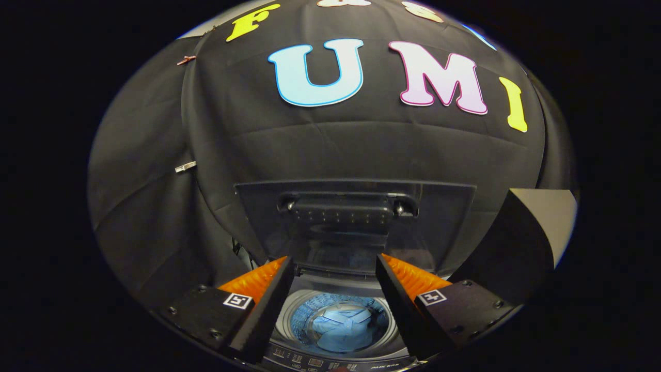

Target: Put the clothes into the washing machine and then close the washing machine lid.

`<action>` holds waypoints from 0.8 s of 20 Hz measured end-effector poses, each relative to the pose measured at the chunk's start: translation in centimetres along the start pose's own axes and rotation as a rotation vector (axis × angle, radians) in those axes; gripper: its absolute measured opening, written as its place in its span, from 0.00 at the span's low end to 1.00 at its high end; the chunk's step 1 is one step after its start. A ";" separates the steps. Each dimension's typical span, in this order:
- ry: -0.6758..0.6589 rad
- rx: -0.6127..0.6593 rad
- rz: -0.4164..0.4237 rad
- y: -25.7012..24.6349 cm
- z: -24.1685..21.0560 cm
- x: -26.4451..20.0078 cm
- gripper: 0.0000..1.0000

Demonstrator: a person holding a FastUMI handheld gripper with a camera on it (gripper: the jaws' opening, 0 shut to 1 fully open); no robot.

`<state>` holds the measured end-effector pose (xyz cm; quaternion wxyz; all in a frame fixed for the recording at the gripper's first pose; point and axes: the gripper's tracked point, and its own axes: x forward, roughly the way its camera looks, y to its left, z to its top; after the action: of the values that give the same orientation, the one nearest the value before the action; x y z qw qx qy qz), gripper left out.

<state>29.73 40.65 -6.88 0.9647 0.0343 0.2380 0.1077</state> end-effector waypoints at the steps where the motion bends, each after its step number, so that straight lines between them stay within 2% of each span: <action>1: -0.004 0.006 0.001 -0.1 0.8 0.3 1.00; 8: -0.080 0.029 -0.018 -0.2 7.2 1.5 1.00; 16: -0.079 0.059 -0.076 -1.5 11.2 6.7 1.00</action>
<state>40.98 40.53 -0.20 0.9752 0.0581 0.2041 0.0626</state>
